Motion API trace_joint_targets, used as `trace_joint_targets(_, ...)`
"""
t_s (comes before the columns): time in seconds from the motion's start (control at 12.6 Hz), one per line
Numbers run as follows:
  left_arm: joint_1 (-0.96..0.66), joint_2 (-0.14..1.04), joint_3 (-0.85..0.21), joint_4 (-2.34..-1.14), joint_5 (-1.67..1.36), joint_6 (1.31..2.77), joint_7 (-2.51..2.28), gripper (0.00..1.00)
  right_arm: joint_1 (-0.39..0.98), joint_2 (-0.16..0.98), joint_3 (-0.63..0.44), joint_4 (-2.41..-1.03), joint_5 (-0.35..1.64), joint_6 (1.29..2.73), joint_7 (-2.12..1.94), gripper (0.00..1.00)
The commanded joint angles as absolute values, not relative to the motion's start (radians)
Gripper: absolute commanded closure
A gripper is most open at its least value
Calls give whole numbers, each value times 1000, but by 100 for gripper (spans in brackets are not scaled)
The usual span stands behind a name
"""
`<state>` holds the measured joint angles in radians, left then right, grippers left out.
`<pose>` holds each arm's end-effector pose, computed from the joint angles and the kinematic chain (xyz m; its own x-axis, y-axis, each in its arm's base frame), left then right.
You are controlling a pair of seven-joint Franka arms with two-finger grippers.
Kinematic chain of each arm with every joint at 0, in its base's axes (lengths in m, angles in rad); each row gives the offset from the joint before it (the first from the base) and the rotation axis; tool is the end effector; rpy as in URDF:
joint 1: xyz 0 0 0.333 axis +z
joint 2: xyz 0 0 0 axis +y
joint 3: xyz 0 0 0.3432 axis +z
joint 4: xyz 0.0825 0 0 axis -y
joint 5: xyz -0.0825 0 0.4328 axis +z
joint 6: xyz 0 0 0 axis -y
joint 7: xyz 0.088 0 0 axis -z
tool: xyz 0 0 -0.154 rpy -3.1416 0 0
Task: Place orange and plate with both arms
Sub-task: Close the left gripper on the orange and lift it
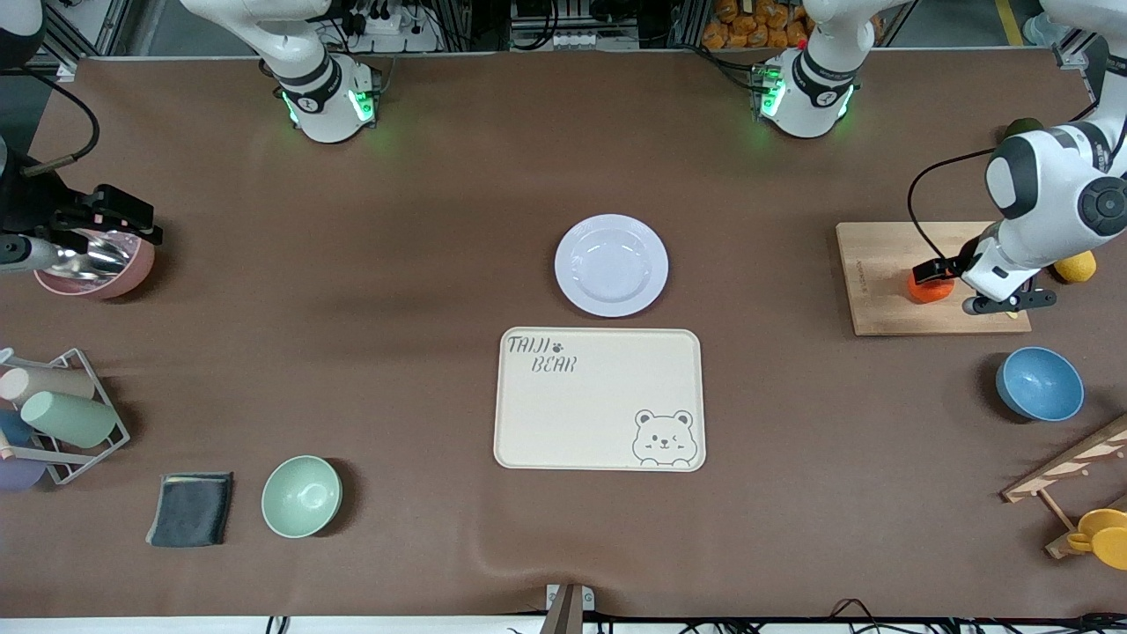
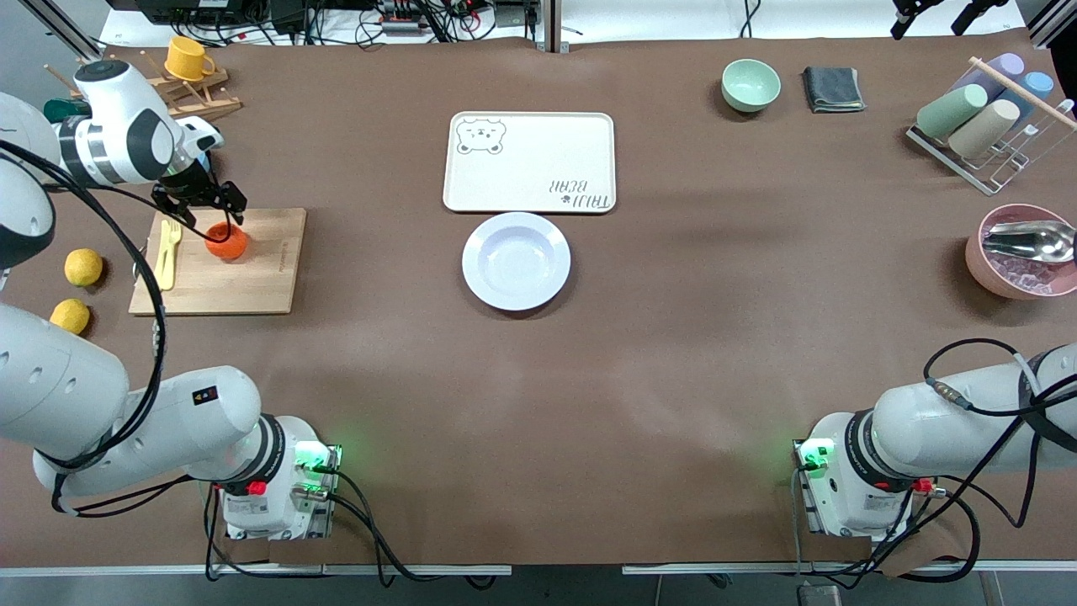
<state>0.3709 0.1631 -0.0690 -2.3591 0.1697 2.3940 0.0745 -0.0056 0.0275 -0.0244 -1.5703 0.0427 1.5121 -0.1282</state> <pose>0.4983 0.1611 0.1902 0.9853 0.1000 -0.1383 0.0899 -0.9930 -0.0770 0.6012 -0.0111 0.5838 0.9918 0.1005 -0.0795 0.0965 -0.9939 -0.0526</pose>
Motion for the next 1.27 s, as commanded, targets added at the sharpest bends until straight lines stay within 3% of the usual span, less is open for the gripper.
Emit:
trace_joint_targets(0.0,388,202,-75,-2359,193,2445,84,0,-9,23,-23,-1574,63,1508,-118,0)
trace_joint_targets(0.56,400,267,-75,-2352,195,2464,84,0,-9,31,-25,-1575,63,1499,-123,0)
trace_joint_targets(0.64,400,270,-74,-2352,195,2464,84,4,-6,31,-23,-1574,63,1500,-121,0)
trace_joint_targets(0.8,399,270,-75,-2349,195,2464,71,57,-5,38,-23,-1572,64,1505,-123,0)
trace_joint_targets(0.96,397,270,-77,-2333,195,2462,84,94,-2,38,-23,-1572,64,1508,-120,0)
trace_joint_targets(1.04,396,267,-80,-2329,196,2459,86,100,-5,40,-23,-1572,64,1505,-124,0)
trace_joint_targets(1.19,388,249,-106,-2303,195,2447,69,100,-11,41,-23,-1578,77,1499,-130,0)
